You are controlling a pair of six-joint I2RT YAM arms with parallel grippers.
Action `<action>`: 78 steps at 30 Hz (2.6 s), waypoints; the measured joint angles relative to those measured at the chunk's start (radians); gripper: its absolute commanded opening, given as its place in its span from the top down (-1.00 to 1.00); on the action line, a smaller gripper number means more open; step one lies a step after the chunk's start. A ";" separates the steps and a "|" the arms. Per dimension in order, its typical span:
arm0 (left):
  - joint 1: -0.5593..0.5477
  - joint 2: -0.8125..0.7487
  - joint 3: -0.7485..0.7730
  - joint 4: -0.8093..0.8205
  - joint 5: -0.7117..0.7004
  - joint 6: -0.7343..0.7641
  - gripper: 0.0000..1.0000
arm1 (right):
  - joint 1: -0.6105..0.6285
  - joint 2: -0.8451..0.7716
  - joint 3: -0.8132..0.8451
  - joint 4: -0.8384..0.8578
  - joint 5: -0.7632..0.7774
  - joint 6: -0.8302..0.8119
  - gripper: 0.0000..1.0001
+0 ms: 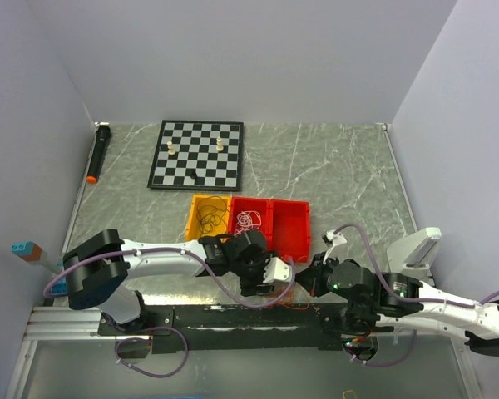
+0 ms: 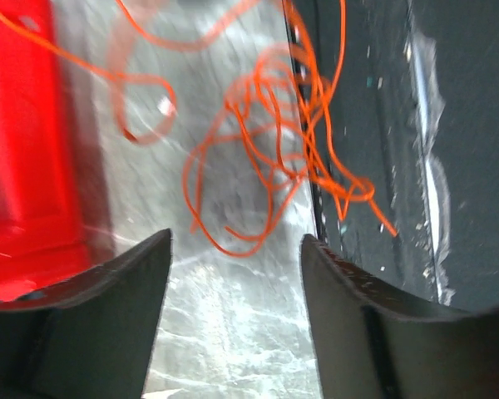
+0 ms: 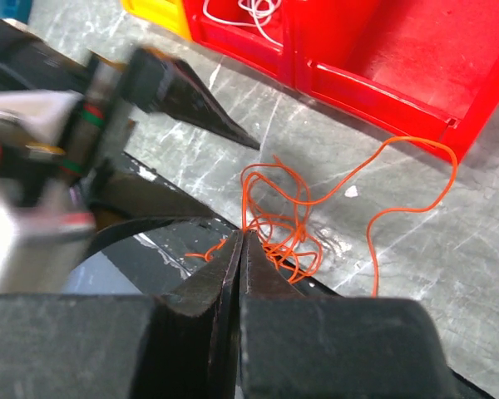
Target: Untangle the cables
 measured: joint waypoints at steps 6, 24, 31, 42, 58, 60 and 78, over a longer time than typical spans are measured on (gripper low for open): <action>-0.001 0.007 -0.066 0.023 -0.035 0.008 -0.25 | 0.000 -0.059 -0.021 0.020 -0.042 -0.022 1.00; 0.006 0.094 -0.045 0.096 -0.055 -0.029 -0.11 | 0.013 -0.123 -0.037 0.041 -0.160 -0.124 1.00; 0.006 0.135 -0.015 0.100 -0.027 -0.025 0.53 | 0.014 -0.130 -0.037 0.038 -0.160 -0.132 1.00; 0.006 0.137 -0.012 0.086 -0.034 0.038 0.98 | 0.015 -0.154 -0.037 0.018 -0.114 -0.121 1.00; 0.282 0.000 0.396 -0.543 -0.060 0.162 0.98 | 0.016 -0.094 0.095 -0.119 0.103 -0.003 1.00; 0.287 -0.050 0.457 -0.612 -0.046 0.169 0.98 | 0.016 -0.054 0.116 -0.128 0.130 0.008 1.00; 0.278 -0.444 0.978 -0.496 -0.326 0.188 0.98 | 0.018 0.331 0.051 -0.048 0.106 0.141 1.00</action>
